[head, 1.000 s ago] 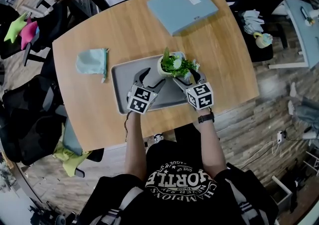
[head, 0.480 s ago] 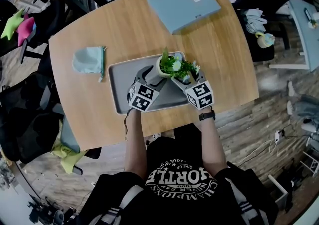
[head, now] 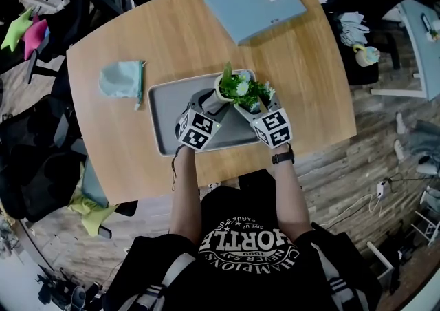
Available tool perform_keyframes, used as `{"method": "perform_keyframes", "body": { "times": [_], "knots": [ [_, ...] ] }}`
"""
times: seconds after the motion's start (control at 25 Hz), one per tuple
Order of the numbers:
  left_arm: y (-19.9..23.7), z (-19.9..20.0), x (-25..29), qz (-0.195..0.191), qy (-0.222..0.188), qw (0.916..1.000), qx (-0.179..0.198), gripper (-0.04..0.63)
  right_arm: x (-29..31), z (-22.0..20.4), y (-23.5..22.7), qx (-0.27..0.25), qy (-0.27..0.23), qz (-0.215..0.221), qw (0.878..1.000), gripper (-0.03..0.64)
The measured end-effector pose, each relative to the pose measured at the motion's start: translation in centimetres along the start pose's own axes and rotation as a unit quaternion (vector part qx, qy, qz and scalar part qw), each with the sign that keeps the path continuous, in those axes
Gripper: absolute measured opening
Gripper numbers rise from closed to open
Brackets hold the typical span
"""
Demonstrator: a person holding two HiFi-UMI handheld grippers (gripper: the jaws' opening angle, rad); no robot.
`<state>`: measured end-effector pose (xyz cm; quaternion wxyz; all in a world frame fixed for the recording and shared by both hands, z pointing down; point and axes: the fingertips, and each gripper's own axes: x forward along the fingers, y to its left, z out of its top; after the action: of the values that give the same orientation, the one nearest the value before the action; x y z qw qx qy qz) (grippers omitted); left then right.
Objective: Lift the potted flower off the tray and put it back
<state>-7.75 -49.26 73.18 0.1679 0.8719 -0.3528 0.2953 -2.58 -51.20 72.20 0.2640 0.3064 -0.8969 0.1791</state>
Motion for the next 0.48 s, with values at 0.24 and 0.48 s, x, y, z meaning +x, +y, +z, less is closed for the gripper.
{"method": "perform_keyframes", "body": {
  "times": [0.24,0.48],
  "knots": [
    [0.0,-0.01,-0.06,0.011,0.001,0.9999,0.0,0.245,0.06,-0.01,0.06,0.002,0.007,-0.006,1.0,0.337],
    [-0.13,0.33,-0.55,0.011,-0.005,0.9999,0.001,0.236,-0.46,0.48,0.26,0.005,0.0,-0.01,1.0,0.336]
  ]
}}
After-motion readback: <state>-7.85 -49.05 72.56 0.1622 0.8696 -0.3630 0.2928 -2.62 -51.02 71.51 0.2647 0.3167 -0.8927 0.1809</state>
